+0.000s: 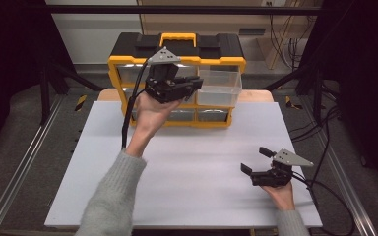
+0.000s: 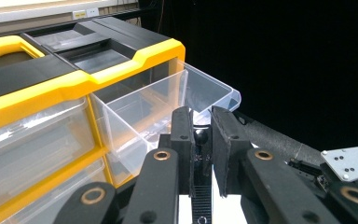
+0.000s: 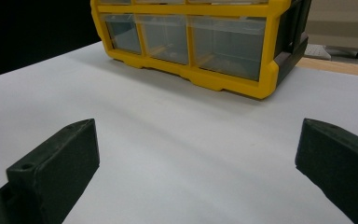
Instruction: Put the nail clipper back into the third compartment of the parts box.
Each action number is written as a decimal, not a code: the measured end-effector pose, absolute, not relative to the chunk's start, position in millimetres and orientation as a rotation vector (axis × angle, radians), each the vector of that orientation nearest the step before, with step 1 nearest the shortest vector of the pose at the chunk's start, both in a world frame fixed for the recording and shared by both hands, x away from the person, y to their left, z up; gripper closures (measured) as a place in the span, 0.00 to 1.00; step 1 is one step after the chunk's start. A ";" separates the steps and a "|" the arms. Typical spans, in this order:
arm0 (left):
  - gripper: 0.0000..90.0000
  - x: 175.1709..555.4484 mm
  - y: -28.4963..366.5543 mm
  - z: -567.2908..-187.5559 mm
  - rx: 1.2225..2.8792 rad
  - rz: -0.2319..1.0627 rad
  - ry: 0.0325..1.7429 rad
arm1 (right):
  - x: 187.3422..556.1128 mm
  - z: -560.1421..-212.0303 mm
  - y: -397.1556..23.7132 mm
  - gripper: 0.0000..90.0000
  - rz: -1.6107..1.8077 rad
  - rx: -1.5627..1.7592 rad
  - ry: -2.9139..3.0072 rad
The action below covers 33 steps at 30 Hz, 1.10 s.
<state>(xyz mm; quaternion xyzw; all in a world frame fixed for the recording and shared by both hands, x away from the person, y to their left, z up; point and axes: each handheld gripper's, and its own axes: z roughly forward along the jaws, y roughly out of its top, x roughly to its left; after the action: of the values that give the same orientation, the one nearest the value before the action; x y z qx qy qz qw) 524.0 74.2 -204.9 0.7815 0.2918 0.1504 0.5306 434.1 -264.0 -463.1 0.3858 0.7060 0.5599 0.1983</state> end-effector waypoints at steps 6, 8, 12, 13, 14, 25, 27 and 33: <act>0.88 530.8 69.4 -202.2 1.865 0.359 0.697 | 434.3 -463.2 -264.0 0.00 1.565 1.076 1.976; 0.88 533.1 67.4 -201.2 1.867 0.362 0.698 | 434.4 -463.3 -263.9 0.00 1.564 1.076 1.978; 0.88 537.8 63.2 -199.4 1.866 0.359 0.699 | 434.3 -463.2 -263.9 0.00 1.566 1.077 1.977; 0.88 538.9 62.2 -198.9 1.866 0.362 0.698 | 434.3 -463.2 -263.9 0.00 1.567 1.077 1.977; 0.88 540.1 61.3 -198.3 1.865 0.360 0.697 | 434.3 -463.3 -263.9 0.00 1.566 1.077 1.977; 0.88 551.4 50.0 -195.1 1.865 0.365 0.697 | 434.3 -463.2 -264.0 0.00 1.567 1.078 1.977; 0.88 554.1 48.3 -195.2 1.870 0.362 0.695 | 434.4 -463.3 -264.0 0.00 1.565 1.077 1.977; 0.88 561.6 44.0 -195.0 1.876 0.370 0.700 | 434.4 -463.3 -264.0 0.00 1.566 1.077 1.978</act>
<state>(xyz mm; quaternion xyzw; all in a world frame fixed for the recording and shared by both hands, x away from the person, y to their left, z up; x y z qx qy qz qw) 561.6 44.0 -195.0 0.7841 0.2926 0.1545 0.5251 434.4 -264.0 -463.3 0.3849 0.7067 0.5597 0.1980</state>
